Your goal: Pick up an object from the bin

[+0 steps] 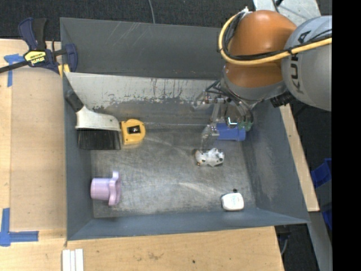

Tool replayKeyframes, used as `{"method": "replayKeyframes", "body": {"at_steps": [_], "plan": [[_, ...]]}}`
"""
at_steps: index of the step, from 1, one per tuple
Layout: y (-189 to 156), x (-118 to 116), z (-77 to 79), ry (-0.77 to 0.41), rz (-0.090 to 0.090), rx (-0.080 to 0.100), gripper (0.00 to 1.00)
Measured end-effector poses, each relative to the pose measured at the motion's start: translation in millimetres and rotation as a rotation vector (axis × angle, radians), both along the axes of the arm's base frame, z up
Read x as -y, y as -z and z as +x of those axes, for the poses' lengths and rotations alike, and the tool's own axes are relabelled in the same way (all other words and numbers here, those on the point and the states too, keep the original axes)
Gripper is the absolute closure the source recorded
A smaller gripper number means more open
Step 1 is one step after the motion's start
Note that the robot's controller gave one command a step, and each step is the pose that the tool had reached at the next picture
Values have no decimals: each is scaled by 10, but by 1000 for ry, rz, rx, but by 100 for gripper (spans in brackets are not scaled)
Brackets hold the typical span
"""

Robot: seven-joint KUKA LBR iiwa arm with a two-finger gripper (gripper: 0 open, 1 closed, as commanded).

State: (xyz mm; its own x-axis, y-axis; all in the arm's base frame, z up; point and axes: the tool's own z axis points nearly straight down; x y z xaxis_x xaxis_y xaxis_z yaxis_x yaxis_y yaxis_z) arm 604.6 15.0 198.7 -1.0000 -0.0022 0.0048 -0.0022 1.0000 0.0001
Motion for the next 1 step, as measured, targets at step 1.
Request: {"method": "replayKeyframes", "body": {"at_steps": [1], "plan": [[-49,1,16,1,0,9,100]]}}
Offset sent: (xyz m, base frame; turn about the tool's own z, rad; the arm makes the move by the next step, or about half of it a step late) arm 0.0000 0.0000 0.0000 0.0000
